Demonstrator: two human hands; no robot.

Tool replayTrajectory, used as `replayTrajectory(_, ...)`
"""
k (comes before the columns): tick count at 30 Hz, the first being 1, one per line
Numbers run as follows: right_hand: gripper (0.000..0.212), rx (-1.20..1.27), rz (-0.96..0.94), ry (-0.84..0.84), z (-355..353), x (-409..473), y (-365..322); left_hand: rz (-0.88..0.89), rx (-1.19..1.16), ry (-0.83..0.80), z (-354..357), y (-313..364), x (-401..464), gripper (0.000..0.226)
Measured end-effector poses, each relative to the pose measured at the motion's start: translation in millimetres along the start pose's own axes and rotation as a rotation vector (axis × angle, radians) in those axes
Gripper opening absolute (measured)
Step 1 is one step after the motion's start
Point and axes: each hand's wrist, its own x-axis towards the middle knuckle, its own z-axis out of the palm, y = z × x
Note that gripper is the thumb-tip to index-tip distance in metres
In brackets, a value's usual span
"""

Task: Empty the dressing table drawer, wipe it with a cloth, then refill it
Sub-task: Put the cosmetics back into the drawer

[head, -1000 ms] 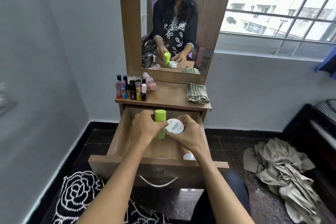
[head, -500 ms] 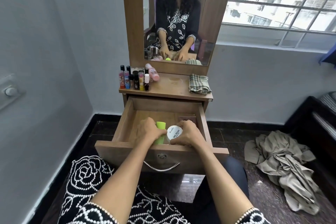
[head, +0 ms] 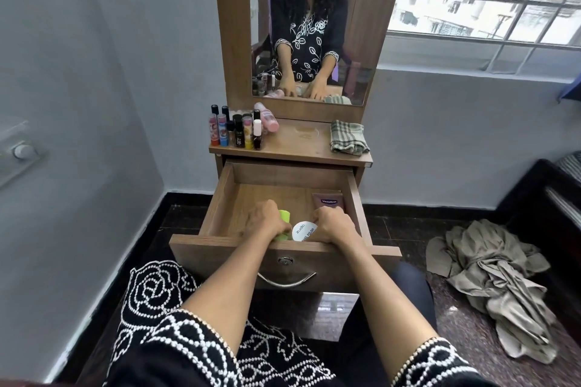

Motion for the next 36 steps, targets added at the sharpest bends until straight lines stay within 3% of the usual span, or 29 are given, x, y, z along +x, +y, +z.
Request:
replayTrajectory(24, 0.037, -0.17, -0.016, 0.007, -2, -3, -2, 0.097, 0.105, -0.063, 10, 5, 3, 0.054)
replayTrajectory(36, 0.036, -0.124, -0.045, 0.025, -1, -5, 0, 0.096, 0.122, -0.059, 11, 4, 1, 0.057)
